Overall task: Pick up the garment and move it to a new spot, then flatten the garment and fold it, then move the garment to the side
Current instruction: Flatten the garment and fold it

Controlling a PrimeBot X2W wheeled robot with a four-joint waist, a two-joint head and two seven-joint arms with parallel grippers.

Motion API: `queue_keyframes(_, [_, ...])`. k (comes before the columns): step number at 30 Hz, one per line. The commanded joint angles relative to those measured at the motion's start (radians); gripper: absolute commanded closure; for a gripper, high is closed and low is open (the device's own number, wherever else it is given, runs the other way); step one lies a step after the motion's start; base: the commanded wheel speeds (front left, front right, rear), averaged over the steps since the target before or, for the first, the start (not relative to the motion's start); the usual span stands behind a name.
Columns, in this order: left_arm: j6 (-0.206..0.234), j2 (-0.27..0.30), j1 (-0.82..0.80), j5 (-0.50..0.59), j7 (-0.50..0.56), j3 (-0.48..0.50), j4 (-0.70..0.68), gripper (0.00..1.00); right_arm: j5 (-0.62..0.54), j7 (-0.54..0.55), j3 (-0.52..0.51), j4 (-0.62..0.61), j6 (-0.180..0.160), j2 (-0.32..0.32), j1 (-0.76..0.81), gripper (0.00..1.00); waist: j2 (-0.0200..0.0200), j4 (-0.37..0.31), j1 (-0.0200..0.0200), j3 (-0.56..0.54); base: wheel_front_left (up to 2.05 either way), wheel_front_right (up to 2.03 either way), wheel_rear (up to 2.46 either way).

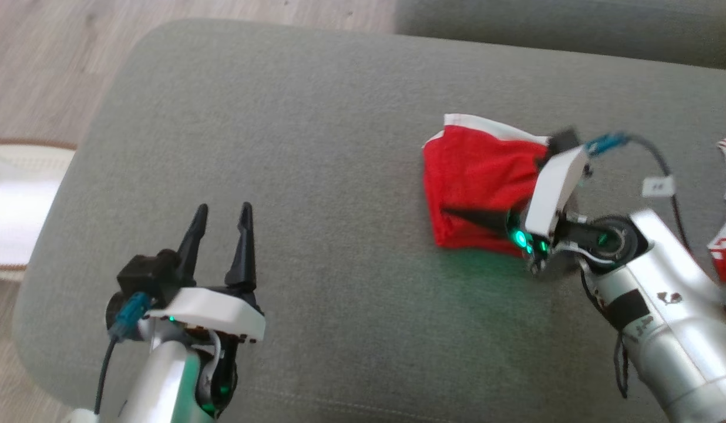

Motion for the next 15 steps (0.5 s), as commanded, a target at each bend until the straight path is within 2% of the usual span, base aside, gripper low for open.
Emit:
queue_keyframes(1, [0.001,0.006,-0.027,0.012,-0.012,0.041,-0.035,0.0,-0.005,-0.038,-0.013,-0.075,-0.001,-0.005,-0.028,1.0,0.0,-0.02,0.0,-0.017,0.0,0.0,0.0])
queue_keyframes(4, [-0.002,0.009,-0.023,0.019,-0.012,0.053,-0.045,0.0,-0.037,-0.156,-0.029,-0.236,-0.001,-0.029,0.02,1.0,0.0,-0.049,0.0,-0.036,0.0,0.0,0.0])
queue_keyframes(5, [-0.003,0.011,-0.021,0.021,-0.012,0.057,-0.047,0.0,-0.048,-0.189,-0.033,-0.281,-0.001,-0.037,0.035,0.75,0.0,-0.061,0.0,-0.042,0.0,0.0,0.0])
queue_keyframes(6, [-0.003,0.013,-0.02,0.024,-0.012,0.061,-0.049,0.0,-0.056,-0.214,-0.034,-0.326,-0.001,-0.045,0.049,0.62,0.0,-0.073,0.0,-0.049,0.0,0.0,0.0])
queue_keyframes(8, [-0.004,0.017,-0.018,0.028,-0.012,0.068,-0.053,0.0,-0.081,-0.272,-0.042,-0.399,-0.001,-0.066,0.072,0.13,0.0,-0.098,0.0,-0.061,0.0,0.0,0.0])
queue_keyframes(10, [-0.004,0.023,-0.017,0.031,-0.012,0.074,-0.057,0.0,-0.11,-0.324,-0.049,-0.463,-0.001,-0.088,0.089,0.0,0.0,-0.125,0.0,-0.071,0.0,0.0,0.0])
queue_keyframes(15, [-0.002,0.033,-0.012,0.034,-0.012,0.095,-0.07,0.0,-0.232,-0.482,-0.076,-0.569,-0.001,-0.15,0.118,0.0,0.0,-0.185,0.0,-0.091,0.0,0.0,0.0])
